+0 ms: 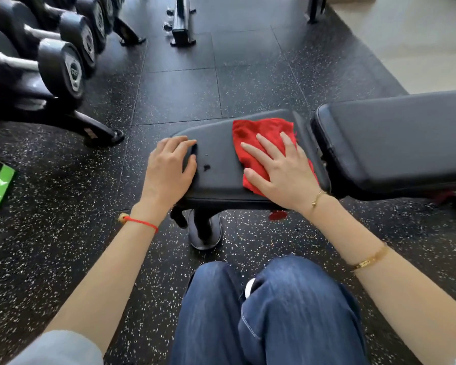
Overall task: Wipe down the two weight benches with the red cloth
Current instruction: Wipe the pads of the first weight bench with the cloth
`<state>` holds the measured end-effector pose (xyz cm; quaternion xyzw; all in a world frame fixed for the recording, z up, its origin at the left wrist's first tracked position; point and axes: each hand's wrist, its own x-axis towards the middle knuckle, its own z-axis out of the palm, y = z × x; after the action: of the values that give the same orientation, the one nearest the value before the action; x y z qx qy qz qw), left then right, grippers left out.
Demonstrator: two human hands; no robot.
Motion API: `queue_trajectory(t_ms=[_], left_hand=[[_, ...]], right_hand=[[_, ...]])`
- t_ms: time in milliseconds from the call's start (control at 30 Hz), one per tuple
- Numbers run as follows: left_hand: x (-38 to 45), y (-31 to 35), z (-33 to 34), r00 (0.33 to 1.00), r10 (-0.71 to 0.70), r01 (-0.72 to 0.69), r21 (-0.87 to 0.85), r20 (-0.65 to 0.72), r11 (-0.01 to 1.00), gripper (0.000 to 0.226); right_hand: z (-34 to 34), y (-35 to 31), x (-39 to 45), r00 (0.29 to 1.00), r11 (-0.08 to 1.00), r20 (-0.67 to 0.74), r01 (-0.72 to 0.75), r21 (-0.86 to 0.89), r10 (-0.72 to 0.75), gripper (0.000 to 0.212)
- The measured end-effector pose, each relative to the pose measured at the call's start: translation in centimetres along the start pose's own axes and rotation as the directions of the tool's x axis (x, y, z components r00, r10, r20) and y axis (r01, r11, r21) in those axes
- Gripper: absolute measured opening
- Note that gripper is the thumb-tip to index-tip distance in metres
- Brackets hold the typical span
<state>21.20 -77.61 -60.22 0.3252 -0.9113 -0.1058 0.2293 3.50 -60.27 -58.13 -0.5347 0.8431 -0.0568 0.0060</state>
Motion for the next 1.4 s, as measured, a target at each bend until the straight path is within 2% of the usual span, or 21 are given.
queue_trajectory(t_ms=[133, 267, 333, 433, 500, 567, 633, 700, 733, 900, 967, 1067, 1167, 1233, 1333, 1400], left_hand=[[-0.4, -0.5, 0.0, 1.0, -0.004, 0.003, -0.04, -0.017, 0.999, 0.034], [-0.6, -0.9, -0.3, 1.0, -0.007, 0.006, -0.046, -0.017, 0.999, 0.035], [-0.9, -1.3, -0.5, 1.0, -0.016, 0.015, -0.053, -0.012, 0.998, 0.035], [-1.5, -1.9, -0.6, 1.0, -0.011, 0.01, -0.065, -0.019, 0.998, 0.036], [-1.8, -1.9, -0.6, 1.0, -0.005, 0.004, -0.076, -0.014, 0.997, 0.037], [-1.8, -1.9, -0.6, 1.0, -0.004, 0.004, -0.087, -0.007, 0.996, 0.037], [-1.8, -1.9, -0.5, 1.0, -0.01, 0.009, -0.089, -0.008, 0.996, 0.037], [-1.8, -1.8, -0.4, 1.0, -0.02, 0.018, -0.09, -0.019, 0.996, 0.037], [-1.8, -1.8, -0.4, 0.999, -0.027, 0.025, -0.093, -0.022, 0.995, 0.036], [-1.8, -1.7, -0.2, 0.998, -0.052, 0.049, -0.097, -0.033, 0.994, 0.036], [-1.8, -1.7, -0.4, 0.998, -0.049, 0.046, -0.096, -0.03, 0.994, 0.036], [-1.9, -1.6, -0.7, 0.999, -0.044, 0.043, -0.1, -0.003, 0.994, 0.037], [-2.7, -1.9, -1.5, 0.999, -0.032, 0.028, -0.11, -0.033, 0.993, 0.032], [-3.6, -2.4, -2.2, 0.997, -0.04, 0.033, -0.113, -0.066, 0.993, 0.029], [-4.8, -3.0, -2.6, 0.994, -0.075, 0.066, -0.109, -0.08, 0.992, 0.029], [-5.0, -3.1, -2.6, 0.992, -0.105, 0.096, -0.118, -0.072, 0.988, 0.029]], right_hand=[[0.1, 2.1, 0.7, 0.996, 0.996, -0.001, -0.092, 0.003, 0.092, 0.058], [-0.5, 2.1, 5.0, 0.984, 0.984, 0.03, -0.175, 0.041, 0.174, 0.058], [-0.5, 0.7, 5.7, 0.992, 0.99, 0.045, -0.121, 0.067, 0.119, 0.057], [0.1, -1.1, 3.1, 0.996, 0.994, 0.008, 0.087, 0.072, -0.088, 0.054], [0.2, -0.6, 0.9, 0.987, 0.985, -0.028, 0.16, 0.068, -0.158, 0.055], [-0.1, 1.2, 0.9, 0.993, 0.991, -0.046, 0.115, 0.067, -0.112, 0.054], [-0.4, 2.4, 2.6, 0.999, 0.998, -0.042, -0.017, 0.06, 0.019, 0.052], [-0.6, 1.8, 5.0, 0.991, 0.99, -0.025, -0.126, 0.059, 0.128, 0.052], [-0.6, 0.7, 5.8, 0.991, 0.99, -0.014, -0.13, 0.057, 0.131, 0.052], [0.4, -3.6, 3.3, 0.986, 0.983, -0.022, 0.165, 0.081, -0.164, 0.052], [0.2, -2.8, 2.4, 0.983, 0.977, -0.042, 0.181, 0.11, -0.178, 0.052], [-0.1, -1.9, 4.2, 0.995, 0.989, -0.049, 0.096, 0.113, -0.091, 0.049], [-0.4, -3.5, 6.5, 0.999, 0.993, -0.017, 0.032, 0.11, -0.031, 0.049], [-0.3, -5.4, 6.4, 0.992, 0.986, 0.02, 0.124, 0.113, -0.127, 0.05], [0.2, -7.4, 3.7, 0.942, 0.937, 0.035, 0.327, 0.12, -0.333, 0.051], [0.3, -7.0, 1.7, 0.928, 0.923, 0.011, 0.37, 0.108, -0.373, 0.052]])
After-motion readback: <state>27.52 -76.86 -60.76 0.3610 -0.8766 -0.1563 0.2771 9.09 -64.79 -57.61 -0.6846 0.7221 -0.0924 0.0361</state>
